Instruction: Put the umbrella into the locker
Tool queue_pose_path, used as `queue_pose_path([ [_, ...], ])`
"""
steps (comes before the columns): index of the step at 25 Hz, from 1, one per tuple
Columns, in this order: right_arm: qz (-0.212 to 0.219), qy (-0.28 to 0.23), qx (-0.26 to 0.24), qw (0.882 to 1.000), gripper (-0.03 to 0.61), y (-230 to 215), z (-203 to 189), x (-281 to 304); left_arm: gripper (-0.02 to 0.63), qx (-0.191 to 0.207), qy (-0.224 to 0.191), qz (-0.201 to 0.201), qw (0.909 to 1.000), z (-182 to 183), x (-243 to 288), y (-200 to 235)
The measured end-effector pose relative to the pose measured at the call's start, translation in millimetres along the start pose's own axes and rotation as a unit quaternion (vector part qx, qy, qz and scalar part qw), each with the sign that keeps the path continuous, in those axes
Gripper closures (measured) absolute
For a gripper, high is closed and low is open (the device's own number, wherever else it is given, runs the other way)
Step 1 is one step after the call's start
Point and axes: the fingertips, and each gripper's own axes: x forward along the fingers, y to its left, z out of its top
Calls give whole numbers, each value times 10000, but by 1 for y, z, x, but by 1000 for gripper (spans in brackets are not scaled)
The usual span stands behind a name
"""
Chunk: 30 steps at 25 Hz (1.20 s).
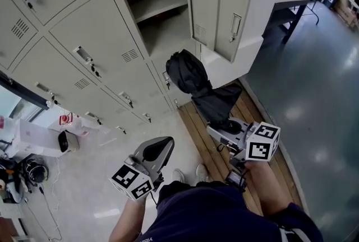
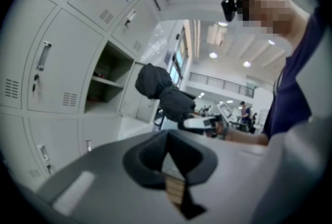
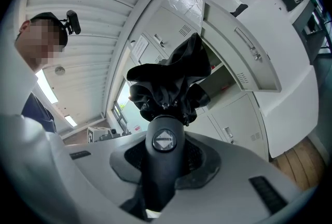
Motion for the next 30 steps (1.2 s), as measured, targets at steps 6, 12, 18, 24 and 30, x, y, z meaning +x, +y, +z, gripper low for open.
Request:
queue_pose_path([
  [6,-195,86,-74,9997,479,-18,0,-9,611,1,26,146,9999,-1,-1,-3],
  [12,-304,151,56,9994,479,-33,1,3,611,-41,-8,189,9998,2,0,10],
  [18,-468,246,59,9986,479,-51,9,30,611,-161,-79,98,9998,5,5,46],
  [24,-846,286,32,9960,479,-89,30,83,611,-172,-87,-127,9997,23,14,109],
  [30,-1369,267,239,9899,479,-137,46,143,611,-213,45,-420,9989,35,17,181],
])
